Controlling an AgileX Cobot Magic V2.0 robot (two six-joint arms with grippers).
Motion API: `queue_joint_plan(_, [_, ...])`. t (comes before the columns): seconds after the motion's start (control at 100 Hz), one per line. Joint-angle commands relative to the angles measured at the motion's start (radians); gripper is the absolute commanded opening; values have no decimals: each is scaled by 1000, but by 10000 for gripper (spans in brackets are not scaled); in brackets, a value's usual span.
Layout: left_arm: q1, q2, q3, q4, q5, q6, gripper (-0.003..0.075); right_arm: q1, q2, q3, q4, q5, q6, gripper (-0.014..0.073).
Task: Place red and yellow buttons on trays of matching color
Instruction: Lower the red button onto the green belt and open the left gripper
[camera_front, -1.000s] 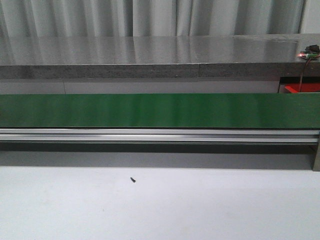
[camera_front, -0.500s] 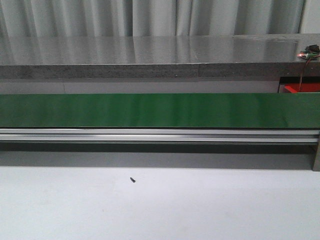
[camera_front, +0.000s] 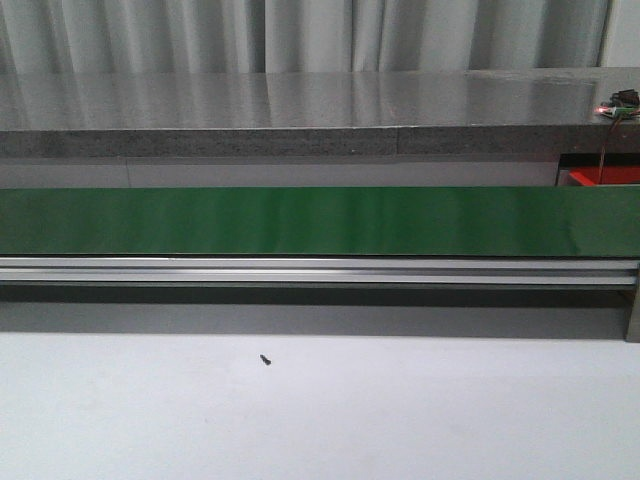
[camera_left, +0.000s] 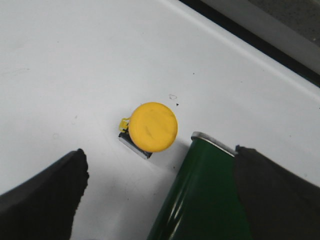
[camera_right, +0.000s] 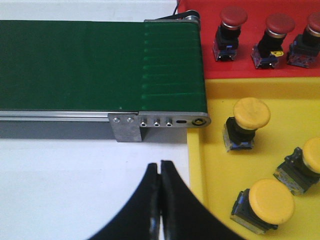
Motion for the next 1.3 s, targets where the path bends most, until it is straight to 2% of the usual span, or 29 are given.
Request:
queue_joint_plan(0.0, [0,7,-92,-16,-16,-33,564,-2,-3,-25,1,-64,2,-67])
queue_joint_plan(0.37, [2,184,-248,-18,7,-64,564,-2,-3,-25,1,-64,2,-67])
queue_joint_plan(0.76, [2,253,-259,-17,1,-64,563,-2,-3,-25,1,-64,2,-67])
queue_joint_plan(0.86, [2,253,-259,-15,-11,-64,507,-2,-3,-25,1,-64,2,-67])
queue_joint_plan(0.98, [2,253,-259,-15,-15,-64,369,-2,-3,-25,1,-64,2,-67])
queue_joint_plan(1.08, [2,253,-259,-15,-15,-64,293,-2,-3,-25,1,-64,2,-67])
queue_joint_plan(1.17, [2,250,-259,-15,-12,-64,264,-2,-3,-25,1,-64,2,-67])
queue_joint_plan(1.29, [2,226,-259,-3,-5,-64,262,-2,-3,-25,1,-64,2,-67])
